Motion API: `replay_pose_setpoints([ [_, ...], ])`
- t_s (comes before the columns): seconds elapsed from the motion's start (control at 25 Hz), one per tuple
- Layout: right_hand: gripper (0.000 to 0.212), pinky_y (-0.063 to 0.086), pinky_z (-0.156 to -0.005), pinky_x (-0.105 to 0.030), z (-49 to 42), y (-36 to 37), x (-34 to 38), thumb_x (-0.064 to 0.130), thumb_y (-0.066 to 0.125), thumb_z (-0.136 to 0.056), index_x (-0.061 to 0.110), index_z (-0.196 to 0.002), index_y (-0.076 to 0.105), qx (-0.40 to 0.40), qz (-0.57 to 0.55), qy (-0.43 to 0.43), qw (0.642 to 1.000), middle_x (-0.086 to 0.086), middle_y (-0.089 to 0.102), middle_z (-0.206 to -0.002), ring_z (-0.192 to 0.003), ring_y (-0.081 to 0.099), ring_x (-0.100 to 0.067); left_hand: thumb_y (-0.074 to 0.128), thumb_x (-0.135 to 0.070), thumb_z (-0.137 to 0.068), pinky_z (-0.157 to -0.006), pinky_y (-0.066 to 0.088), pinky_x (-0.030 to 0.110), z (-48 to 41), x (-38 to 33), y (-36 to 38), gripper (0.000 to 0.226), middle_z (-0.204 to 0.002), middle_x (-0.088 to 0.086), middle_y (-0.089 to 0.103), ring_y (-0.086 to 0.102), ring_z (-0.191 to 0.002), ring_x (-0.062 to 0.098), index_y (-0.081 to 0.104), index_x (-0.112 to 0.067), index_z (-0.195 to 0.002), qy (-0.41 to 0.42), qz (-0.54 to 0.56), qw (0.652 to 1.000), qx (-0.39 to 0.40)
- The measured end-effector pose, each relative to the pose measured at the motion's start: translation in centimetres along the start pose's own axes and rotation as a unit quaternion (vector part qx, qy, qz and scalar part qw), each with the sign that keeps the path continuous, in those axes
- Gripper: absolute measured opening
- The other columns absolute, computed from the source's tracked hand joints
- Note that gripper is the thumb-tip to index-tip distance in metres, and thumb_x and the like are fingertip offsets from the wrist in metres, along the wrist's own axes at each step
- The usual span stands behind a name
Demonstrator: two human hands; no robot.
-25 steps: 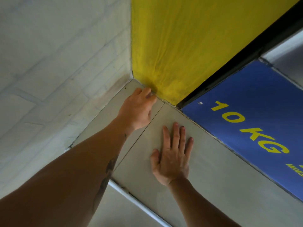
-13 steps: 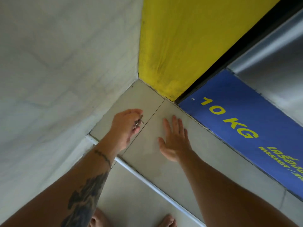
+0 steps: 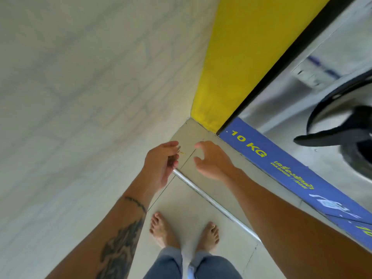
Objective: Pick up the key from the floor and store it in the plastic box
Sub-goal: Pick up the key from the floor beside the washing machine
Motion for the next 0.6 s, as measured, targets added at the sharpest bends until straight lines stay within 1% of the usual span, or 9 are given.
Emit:
replay_pose_setpoints([
  [0.08,0.054,0.038,-0.113,-0.044,3.8,-2.9,2.5,0.032,0.052,-0.096,0.023,-0.148,0.042,-0.007,0.007,-0.033,0.999,-0.001,0.042,-0.154,-0.141,0.04,-0.024,0.05,0.01,-0.09,-0.053,0.046,0.022,5.1,-1.1,0.3,0.023,-0.077,0.009,0.06,0.055,-0.06,0.014,0.067,-0.005,-0.094,0.024,-0.012,1.0,0.004],
  [0.2,0.052,0.037,-0.113,-0.039,10.5,-7.3,5.8,0.027,0.055,-0.097,0.02,-0.147,0.045,-0.031,0.015,-0.097,0.995,-0.003,0.046,-0.152,-0.139,0.043,-0.024,0.048,0.01,-0.091,-0.058,0.048,0.025,13.6,-2.9,-0.4,0.025,-0.076,0.01,0.061,0.057,-0.062,0.016,0.068,-0.005,-0.096,0.062,-0.013,0.998,-0.027],
  [0.28,0.05,0.036,-0.111,-0.035,14.9,-9.6,7.8,0.023,0.057,-0.097,0.017,-0.146,0.047,-0.05,0.027,-0.151,0.987,-0.005,0.049,-0.149,-0.138,0.045,-0.024,0.049,0.008,-0.092,-0.059,0.049,0.025,19.3,-3.4,-1.3,0.024,-0.077,0.01,0.062,0.06,-0.066,0.018,0.068,-0.006,-0.096,0.1,-0.005,0.994,-0.047],
  [0.32,0.05,0.036,-0.111,-0.035,17.2,-10.4,8.8,0.022,0.057,-0.097,0.017,-0.146,0.047,-0.055,0.035,-0.176,0.982,-0.005,0.05,-0.149,-0.138,0.045,-0.024,0.05,0.007,-0.092,-0.059,0.049,0.025,22.2,-3.5,-1.8,0.023,-0.079,0.011,0.063,0.061,-0.067,0.018,0.068,-0.006,-0.095,0.121,0.0,0.991,-0.058],
  [0.44,0.051,0.039,-0.111,-0.038,23.4,-11.8,11.5,0.021,0.058,-0.096,0.018,-0.146,0.046,-0.057,0.046,-0.235,0.969,-0.005,0.049,-0.149,-0.137,0.046,-0.025,0.051,0.003,-0.093,-0.058,0.05,0.024,30.2,-3.2,-3.1,0.02,-0.084,0.012,0.065,0.065,-0.069,0.019,0.067,-0.008,-0.093,0.178,0.027,0.98,-0.09],
  [0.6,0.05,0.039,-0.111,-0.034,32.8,-12.0,17.7,0.024,0.06,-0.094,0.021,-0.143,0.05,-0.055,0.065,-0.33,0.94,-0.002,0.049,-0.148,-0.134,0.048,-0.022,0.049,-0.002,-0.096,-0.054,0.048,0.024,42.8,-2.1,-7.6,0.018,-0.087,0.012,0.066,0.065,-0.066,0.02,0.066,-0.009,-0.096,0.262,0.069,0.952,-0.144],
])
Point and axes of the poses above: each hand's wrist, its own z-axis away from the middle knuckle, its own y-axis out of the palm, x = y × z, the point moved 5 cm from there along -z, towards the middle knuckle
